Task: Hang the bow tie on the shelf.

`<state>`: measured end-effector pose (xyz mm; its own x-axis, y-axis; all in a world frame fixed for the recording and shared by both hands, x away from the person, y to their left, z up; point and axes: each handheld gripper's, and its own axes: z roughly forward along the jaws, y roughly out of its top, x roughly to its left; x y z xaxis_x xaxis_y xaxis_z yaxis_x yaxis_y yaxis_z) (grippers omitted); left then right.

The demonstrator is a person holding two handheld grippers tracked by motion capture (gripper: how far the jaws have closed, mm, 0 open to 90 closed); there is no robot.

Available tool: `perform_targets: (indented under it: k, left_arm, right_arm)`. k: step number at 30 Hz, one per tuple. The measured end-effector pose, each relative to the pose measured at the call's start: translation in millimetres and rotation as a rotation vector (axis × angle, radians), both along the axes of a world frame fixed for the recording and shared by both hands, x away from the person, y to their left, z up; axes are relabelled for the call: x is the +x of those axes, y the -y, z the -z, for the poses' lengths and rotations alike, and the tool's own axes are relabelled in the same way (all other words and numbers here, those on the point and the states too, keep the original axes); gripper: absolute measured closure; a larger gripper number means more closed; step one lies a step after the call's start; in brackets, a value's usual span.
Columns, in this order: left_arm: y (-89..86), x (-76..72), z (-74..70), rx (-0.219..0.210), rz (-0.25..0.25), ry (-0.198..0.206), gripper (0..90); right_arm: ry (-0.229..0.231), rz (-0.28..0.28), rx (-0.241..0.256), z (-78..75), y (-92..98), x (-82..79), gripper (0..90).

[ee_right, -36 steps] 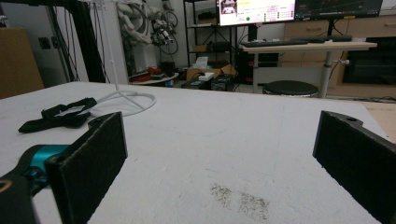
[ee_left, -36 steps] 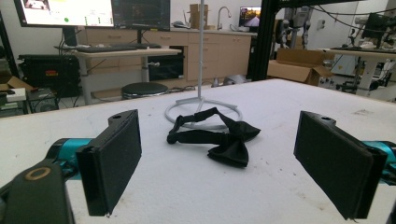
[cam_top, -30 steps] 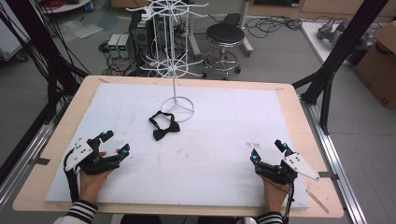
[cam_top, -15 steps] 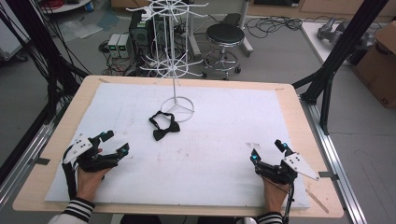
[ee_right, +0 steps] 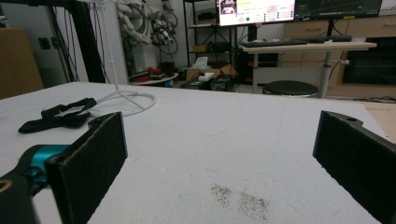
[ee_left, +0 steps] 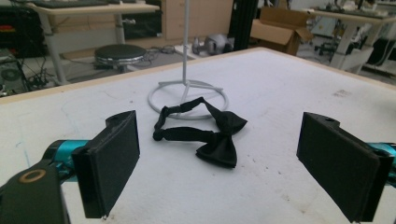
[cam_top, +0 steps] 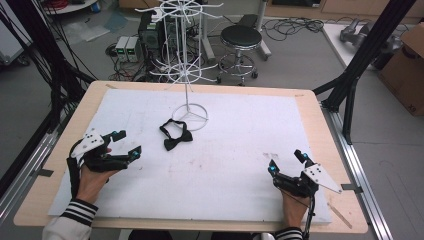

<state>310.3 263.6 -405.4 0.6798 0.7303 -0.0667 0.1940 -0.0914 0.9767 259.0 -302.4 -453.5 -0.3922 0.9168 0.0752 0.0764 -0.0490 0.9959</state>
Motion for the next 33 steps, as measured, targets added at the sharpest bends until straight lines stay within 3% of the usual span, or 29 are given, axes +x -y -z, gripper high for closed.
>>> perform_targets:
  k: [3, 10, 15, 20, 30, 32, 33]
  left_arm:
    - [8.9, 8.6, -9.9, 0.051, 0.035, -0.023, 15.2]
    - [23.9, 20.6, -20.7, 0.104, 0.074, -0.057, 17.0]
    - [39.7, 32.8, -27.0, 0.171, 0.108, -0.092, 17.1]
    - [49.1, 40.7, -26.3, 0.205, 0.117, -0.126, 17.2]
    - [75.4, 59.3, -24.8, 0.32, 0.159, -0.172, 17.5]
    - [81.4, 62.7, -21.5, 0.344, 0.168, -0.186, 17.9]
    - [86.9, 65.7, -17.4, 0.353, 0.178, -0.213, 18.4]
  right_arm:
    - [-0.001, 0.001, 0.002, 0.0, -0.1, -0.1, 1.8]
    - [0.0, 0.001, 0.002, 0.0, 0.1, 0.0, 1.9]
    - [0.001, 0.0, 0.004, 0.1, 0.4, 0.2, 1.9]
    - [-0.002, 0.001, 0.006, 0.1, 0.5, 0.1, 1.9]
    - [-0.006, 0.0, 0.009, 0.0, 0.5, 0.2, 1.9]
    - [-0.006, 0.001, 0.007, 0.0, 0.6, 0.2, 1.9]
    - [-0.005, 0.001, 0.007, -0.1, 0.6, 0.2, 1.9]
